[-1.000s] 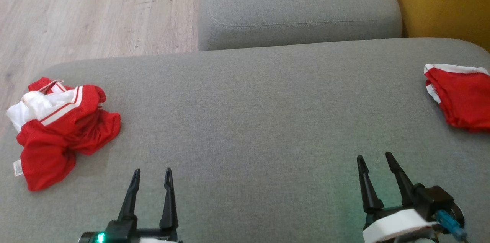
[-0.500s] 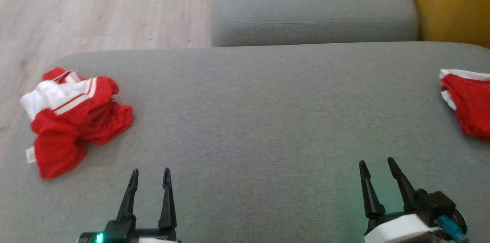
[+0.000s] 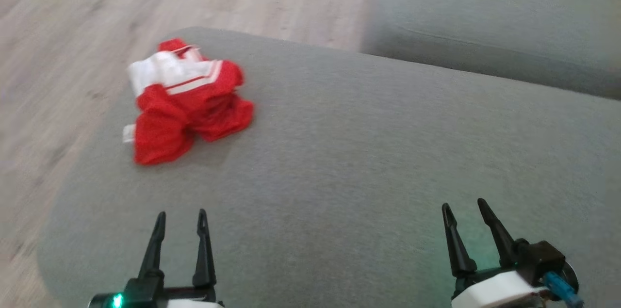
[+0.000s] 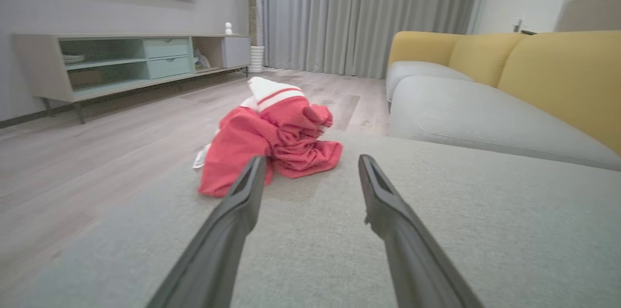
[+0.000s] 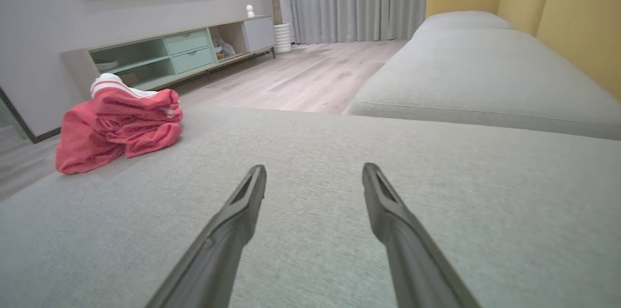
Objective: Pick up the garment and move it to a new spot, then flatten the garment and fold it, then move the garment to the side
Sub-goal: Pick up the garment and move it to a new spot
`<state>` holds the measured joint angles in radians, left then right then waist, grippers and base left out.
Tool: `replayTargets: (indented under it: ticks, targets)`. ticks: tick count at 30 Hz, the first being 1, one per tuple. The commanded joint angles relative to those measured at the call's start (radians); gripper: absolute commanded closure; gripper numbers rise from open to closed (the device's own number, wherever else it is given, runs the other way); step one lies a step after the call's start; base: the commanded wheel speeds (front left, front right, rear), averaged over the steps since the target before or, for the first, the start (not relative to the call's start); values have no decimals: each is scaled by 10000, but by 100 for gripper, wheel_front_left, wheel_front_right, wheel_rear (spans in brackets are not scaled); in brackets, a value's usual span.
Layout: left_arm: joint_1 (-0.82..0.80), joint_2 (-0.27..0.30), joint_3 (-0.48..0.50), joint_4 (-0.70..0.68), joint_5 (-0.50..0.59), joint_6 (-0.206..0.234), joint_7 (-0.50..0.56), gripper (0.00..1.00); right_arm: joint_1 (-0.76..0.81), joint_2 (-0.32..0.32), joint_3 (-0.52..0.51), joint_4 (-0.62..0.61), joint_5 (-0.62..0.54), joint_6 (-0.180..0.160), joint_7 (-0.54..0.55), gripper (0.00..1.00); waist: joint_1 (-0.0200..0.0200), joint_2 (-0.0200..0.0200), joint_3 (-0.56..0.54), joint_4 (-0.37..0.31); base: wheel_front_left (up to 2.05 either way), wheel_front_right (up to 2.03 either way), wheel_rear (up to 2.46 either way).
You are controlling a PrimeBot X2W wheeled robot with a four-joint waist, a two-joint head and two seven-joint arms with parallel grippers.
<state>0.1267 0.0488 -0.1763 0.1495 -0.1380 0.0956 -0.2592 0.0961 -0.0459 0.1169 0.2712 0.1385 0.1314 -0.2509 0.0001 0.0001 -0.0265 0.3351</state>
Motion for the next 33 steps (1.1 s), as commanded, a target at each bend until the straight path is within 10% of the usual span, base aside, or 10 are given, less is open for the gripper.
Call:
replayTargets:
  ticks: [1, 9, 21, 25, 33]
  targets:
    - [-323, 14, 383, -370, 96, -5, -26, 0, -413, -44, 237, -298, 50, -7, -108, 0, -1, -1, 20, 677, 0, 0, 0]
    - [-326, 14, 598, -547, 25, 48, -26, 0, -460, -44, 299, -252, -162, -7, -109, 0, -1, -1, 262, 1508, 0, 0, 0]
    - [-3604, 325, 1653, -1032, 401, -608, -26, 0, -1057, -1151, 416, -538, -135, -7, -109, 0, -1, -1, 2217, 1019, 0, 0, 0]
    - [-5913, 694, 1703, 368, 335, -1085, 45, 0, -1551, -1871, 421, -784, -226, -7, -109, 0, -1, -1, 3237, 790, 0, 0, 0]
    - [-10113, 1013, 2032, 5017, -1011, -1799, 3387, 0, -2455, -2970, 428, -1156, -150, -7, -109, 0, -1, -1, 4728, 98, 0, 0, 0]
